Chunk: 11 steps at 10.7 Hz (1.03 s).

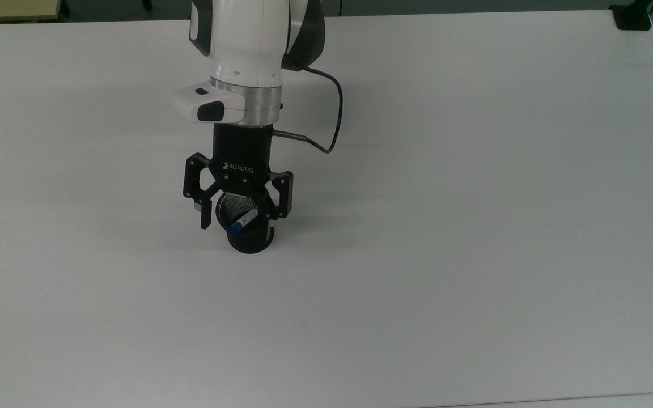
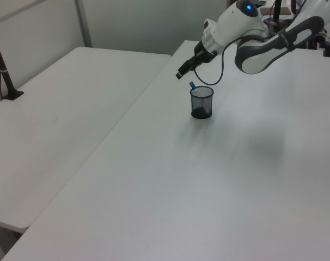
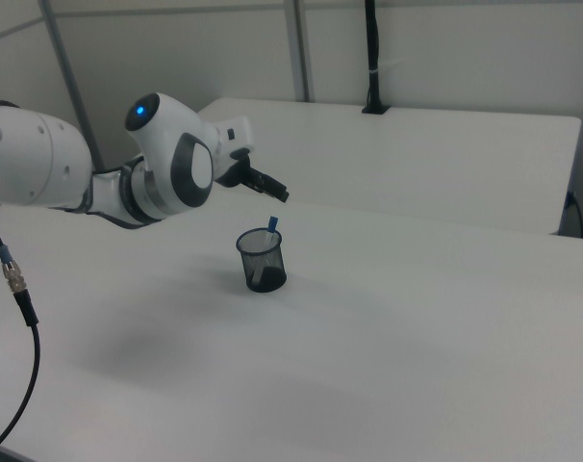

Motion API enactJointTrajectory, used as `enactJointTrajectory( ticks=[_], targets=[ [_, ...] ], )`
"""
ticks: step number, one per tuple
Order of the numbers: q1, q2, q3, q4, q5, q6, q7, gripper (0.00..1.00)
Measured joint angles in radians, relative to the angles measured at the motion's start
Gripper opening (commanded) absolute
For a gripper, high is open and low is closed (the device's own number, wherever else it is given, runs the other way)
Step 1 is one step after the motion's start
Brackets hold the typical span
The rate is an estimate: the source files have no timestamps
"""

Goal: Insert the marker
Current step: 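Open the gripper and raise it away from the cup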

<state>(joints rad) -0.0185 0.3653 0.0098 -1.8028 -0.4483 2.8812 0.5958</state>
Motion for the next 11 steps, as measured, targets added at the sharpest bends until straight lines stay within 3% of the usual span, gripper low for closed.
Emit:
enactJointTrajectory(
  ticks=[6, 8, 11],
  targets=[
    [0.169, -0.138, 0.013, 0.057, 0.029, -0.544, -0.002, 1.0],
    [0.191, -0.206, 0.013, 0.058, 0.126, -0.71, -0.097, 1.0],
    [0.184, -0.312, -0.016, 0.07, 0.311, -0.986, -0.385, 1.0]
  ],
)
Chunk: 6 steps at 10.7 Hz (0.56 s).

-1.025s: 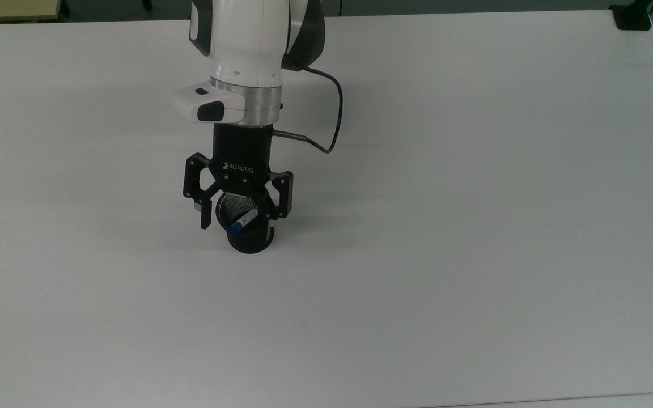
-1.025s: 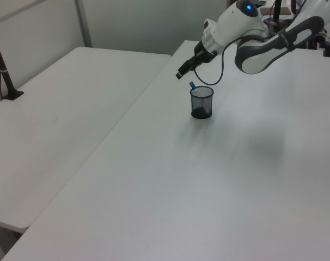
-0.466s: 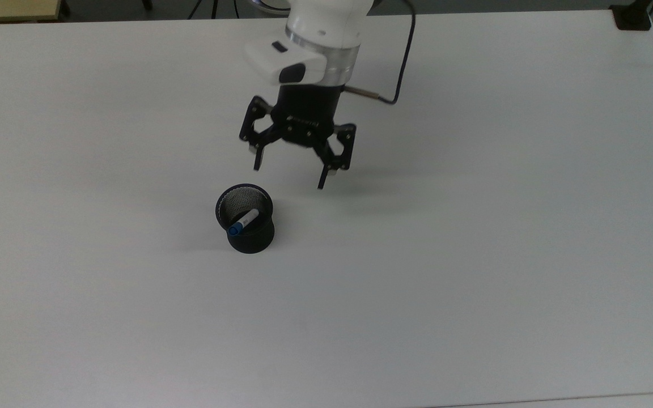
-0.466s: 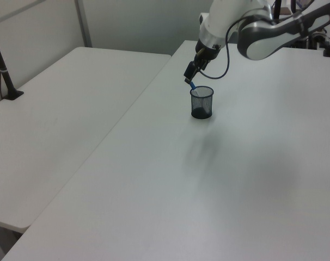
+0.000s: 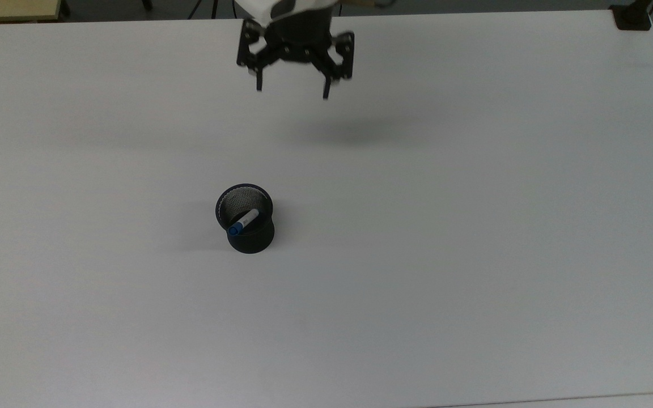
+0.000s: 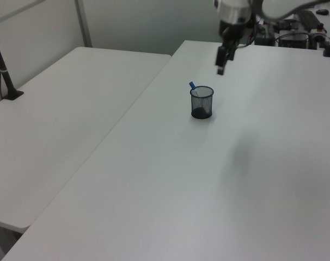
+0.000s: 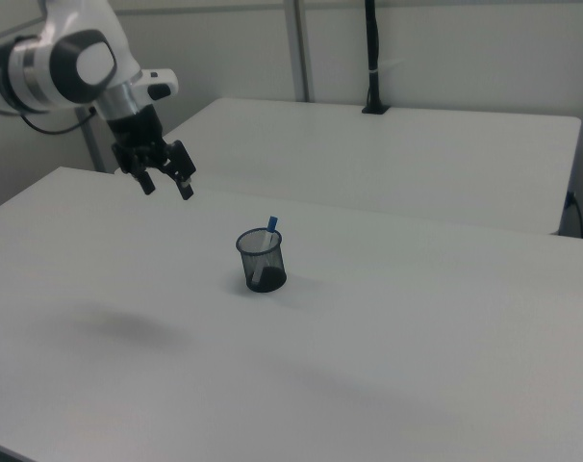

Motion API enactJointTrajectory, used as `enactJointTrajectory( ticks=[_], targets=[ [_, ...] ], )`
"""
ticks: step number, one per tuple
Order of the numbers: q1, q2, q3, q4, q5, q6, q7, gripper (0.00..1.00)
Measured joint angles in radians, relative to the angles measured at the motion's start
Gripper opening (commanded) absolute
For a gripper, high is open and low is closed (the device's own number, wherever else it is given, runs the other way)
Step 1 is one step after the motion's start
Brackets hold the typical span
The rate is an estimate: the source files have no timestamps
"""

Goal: Insert the marker
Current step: 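Open the gripper and raise it away from the cup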

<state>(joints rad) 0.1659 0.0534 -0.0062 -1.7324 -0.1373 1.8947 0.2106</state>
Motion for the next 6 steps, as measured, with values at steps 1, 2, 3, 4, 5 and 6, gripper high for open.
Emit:
enactJointTrajectory(
  ticks=[1, 2, 3, 4, 5, 6],
  targets=[
    [-0.006, -0.036, -0.014, 0.001, 0.027, -0.069, -0.06, 1.0],
    [-0.008, -0.069, -0.03, 0.001, 0.041, -0.127, -0.097, 1.0],
    [-0.011, -0.094, -0.04, 0.0, 0.044, -0.164, -0.118, 1.0],
    [-0.018, -0.108, -0.045, 0.0, 0.044, -0.187, -0.137, 1.0],
    [-0.024, -0.113, -0.049, -0.001, 0.044, -0.205, -0.152, 1.0],
    [-0.029, -0.113, -0.049, -0.002, 0.044, -0.211, -0.155, 1.0]
  ],
)
